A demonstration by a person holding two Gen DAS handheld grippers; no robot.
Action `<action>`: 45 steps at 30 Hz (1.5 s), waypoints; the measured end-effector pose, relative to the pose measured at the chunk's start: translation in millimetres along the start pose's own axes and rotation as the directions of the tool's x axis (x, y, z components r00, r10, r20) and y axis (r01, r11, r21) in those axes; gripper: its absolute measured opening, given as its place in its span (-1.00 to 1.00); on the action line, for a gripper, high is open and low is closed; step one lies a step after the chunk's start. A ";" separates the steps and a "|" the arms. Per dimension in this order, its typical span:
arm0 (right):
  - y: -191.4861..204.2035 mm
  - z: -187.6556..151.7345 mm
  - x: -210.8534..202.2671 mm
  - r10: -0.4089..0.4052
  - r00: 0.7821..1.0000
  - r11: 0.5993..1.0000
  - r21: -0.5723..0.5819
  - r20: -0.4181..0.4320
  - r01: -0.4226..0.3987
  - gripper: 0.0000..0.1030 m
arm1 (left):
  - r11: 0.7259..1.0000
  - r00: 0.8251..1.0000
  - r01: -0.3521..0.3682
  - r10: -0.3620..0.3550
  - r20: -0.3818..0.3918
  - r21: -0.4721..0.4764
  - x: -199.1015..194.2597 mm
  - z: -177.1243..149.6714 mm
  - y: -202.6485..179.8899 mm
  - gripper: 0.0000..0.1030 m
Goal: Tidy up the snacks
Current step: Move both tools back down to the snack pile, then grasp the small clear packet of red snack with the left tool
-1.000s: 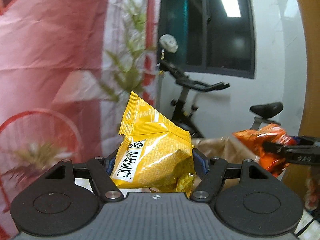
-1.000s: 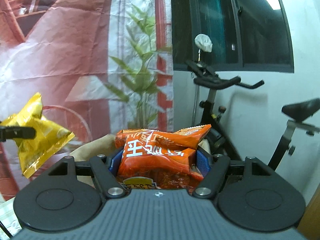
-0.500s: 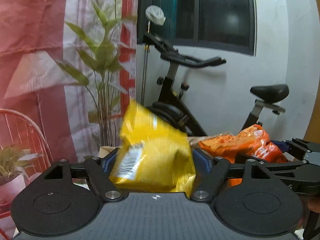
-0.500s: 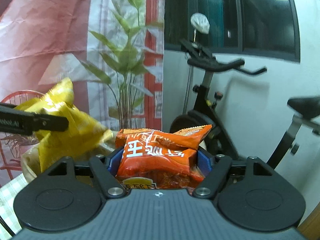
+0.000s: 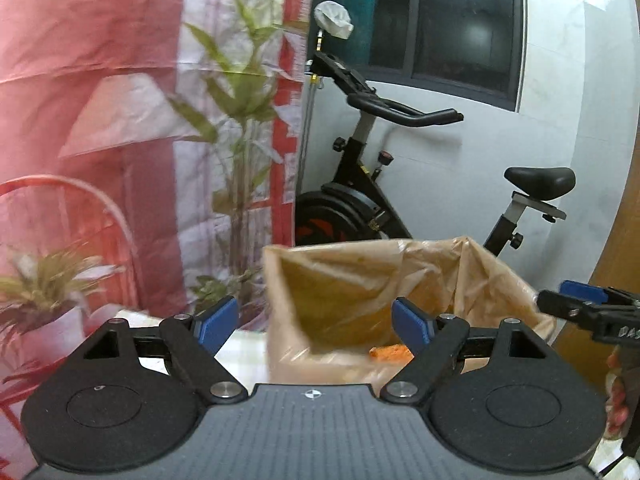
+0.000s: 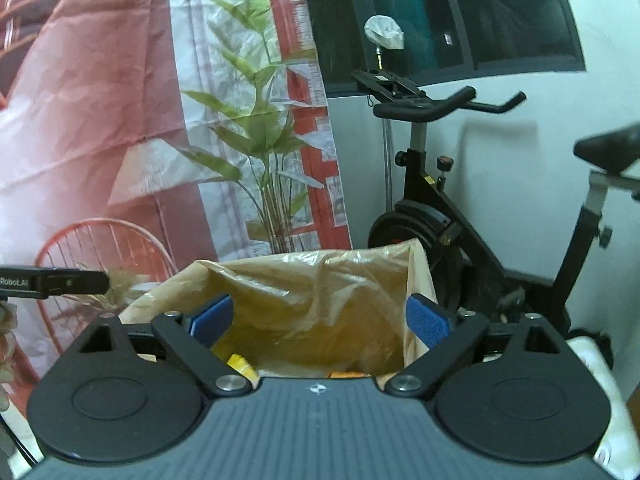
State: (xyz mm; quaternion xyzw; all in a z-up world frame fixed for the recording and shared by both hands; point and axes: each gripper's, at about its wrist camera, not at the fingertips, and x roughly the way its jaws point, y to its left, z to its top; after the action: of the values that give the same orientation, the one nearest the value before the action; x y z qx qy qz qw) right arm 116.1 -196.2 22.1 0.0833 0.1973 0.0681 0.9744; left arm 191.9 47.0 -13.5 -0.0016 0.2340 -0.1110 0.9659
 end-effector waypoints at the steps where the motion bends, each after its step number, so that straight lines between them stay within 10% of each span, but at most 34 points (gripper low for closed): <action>1: 0.0 -3.9 -7.1 0.007 1.000 1.000 0.011 0.006 -0.007 0.85 | 1.000 1.000 -0.003 0.003 -0.005 -0.006 -8.3 -6.2 7.3 0.65; 19: 12.7 -111.4 -51.4 -0.099 0.982 0.995 0.012 -0.158 0.102 0.44 | 0.999 0.991 -0.040 0.038 -0.132 -0.017 -21.6 -94.0 55.7 0.43; 25: 15.8 -117.9 -50.3 -0.128 0.977 0.992 -0.003 -0.168 0.129 0.44 | 0.999 0.985 -0.040 0.037 -0.169 -0.013 -4.0 -108.4 57.6 0.10; 45: 0.2 -121.2 -16.7 -0.166 0.958 0.984 0.028 -0.232 0.177 0.28 | 0.998 0.937 0.065 -0.051 -0.345 0.028 119.6 -169.3 56.8 0.05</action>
State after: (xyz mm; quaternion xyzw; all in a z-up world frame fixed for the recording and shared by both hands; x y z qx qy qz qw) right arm 52.9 -182.3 -81.7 0.0812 0.3165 -0.0121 0.9450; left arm 230.9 85.0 -221.5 0.0297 0.3969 -0.1426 0.9062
